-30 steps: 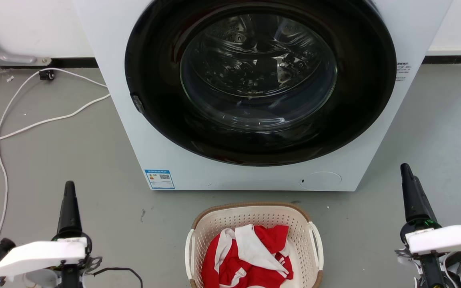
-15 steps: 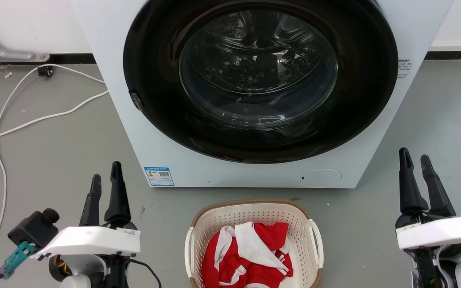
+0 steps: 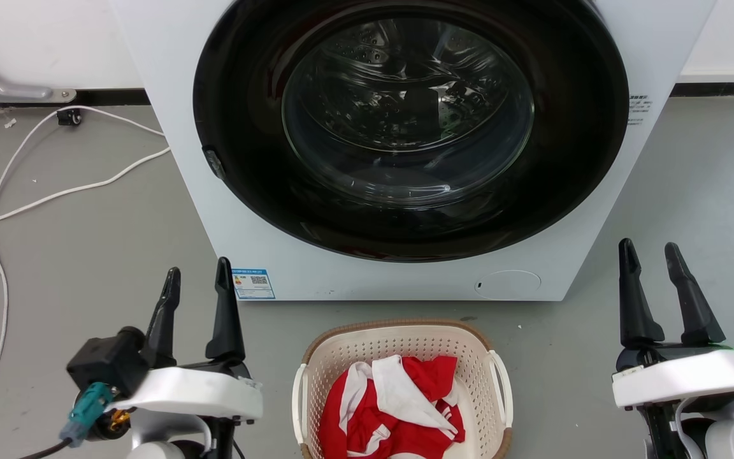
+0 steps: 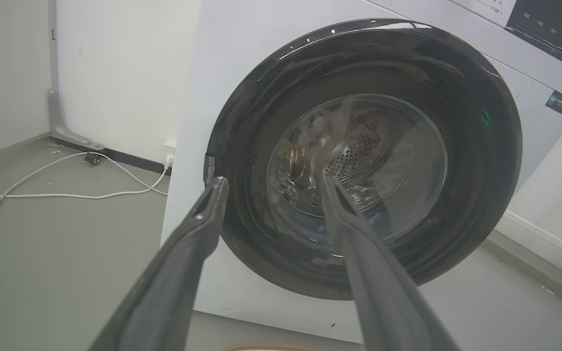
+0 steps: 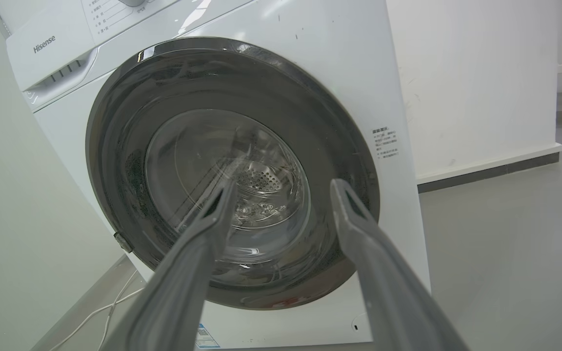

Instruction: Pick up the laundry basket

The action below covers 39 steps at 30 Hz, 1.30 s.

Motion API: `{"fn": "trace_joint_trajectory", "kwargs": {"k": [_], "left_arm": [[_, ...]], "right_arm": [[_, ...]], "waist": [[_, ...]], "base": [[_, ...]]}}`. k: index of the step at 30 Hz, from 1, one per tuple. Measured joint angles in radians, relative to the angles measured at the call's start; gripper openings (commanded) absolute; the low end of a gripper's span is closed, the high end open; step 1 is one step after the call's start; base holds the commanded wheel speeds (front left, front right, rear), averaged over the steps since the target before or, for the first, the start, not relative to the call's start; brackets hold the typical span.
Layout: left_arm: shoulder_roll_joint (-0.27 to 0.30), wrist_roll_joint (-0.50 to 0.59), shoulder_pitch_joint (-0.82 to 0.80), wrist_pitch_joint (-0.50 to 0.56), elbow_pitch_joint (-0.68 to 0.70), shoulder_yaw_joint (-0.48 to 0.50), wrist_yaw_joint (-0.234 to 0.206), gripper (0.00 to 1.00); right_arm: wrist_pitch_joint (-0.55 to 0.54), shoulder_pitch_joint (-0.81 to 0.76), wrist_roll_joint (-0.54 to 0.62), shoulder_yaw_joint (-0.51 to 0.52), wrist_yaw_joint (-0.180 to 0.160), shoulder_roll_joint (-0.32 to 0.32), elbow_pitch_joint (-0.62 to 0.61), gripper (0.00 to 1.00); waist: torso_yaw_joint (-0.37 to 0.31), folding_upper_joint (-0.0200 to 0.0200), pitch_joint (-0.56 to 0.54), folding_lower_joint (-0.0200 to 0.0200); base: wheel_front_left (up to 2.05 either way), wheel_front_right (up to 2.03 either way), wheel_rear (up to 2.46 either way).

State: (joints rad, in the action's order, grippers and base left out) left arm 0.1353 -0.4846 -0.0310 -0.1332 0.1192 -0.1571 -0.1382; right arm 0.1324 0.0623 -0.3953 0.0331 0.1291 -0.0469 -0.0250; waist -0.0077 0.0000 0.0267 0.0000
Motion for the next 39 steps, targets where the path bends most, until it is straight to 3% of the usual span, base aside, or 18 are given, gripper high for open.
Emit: {"fn": "trace_joint_trajectory", "kwargs": {"k": [9,27,33,38,39], "left_arm": [[0.074,0.080,-0.008,-0.022,0.005,-0.140,-0.109,1.00],[0.132,0.216,-0.041,-0.065,0.006,-0.287,-0.197,1.00],[0.111,0.199,-0.037,-0.078,0.020,-0.268,-0.185,1.00],[0.069,0.191,-0.004,-0.088,0.014,-0.210,-0.115,1.00],[0.038,0.206,0.015,-0.093,-0.003,-0.168,-0.073,1.00]], "right_arm": [[0.023,-0.009,0.110,-0.013,0.000,0.000,0.009,1.00],[0.065,-0.011,0.307,-0.017,0.001,-0.001,0.023,1.00],[0.078,-0.011,0.298,-0.010,0.002,-0.001,0.033,1.00],[0.087,-0.011,0.304,-0.010,0.002,-0.001,0.044,1.00],[0.095,-0.013,0.294,-0.012,0.002,-0.001,0.063,1.00]], "waist": [[-0.001,0.0000,0.003,0.0000],[-0.006,0.0000,0.018,0.0000],[-0.006,0.0000,0.023,0.0000],[-0.005,0.0000,0.027,0.0000],[-0.005,0.0000,0.029,0.0000]], "base": [[0.00,0.00,0.00],[0.00,0.00,0.00],[0.00,0.00,0.00],[0.00,0.00,0.00],[0.00,0.00,0.00]]}}
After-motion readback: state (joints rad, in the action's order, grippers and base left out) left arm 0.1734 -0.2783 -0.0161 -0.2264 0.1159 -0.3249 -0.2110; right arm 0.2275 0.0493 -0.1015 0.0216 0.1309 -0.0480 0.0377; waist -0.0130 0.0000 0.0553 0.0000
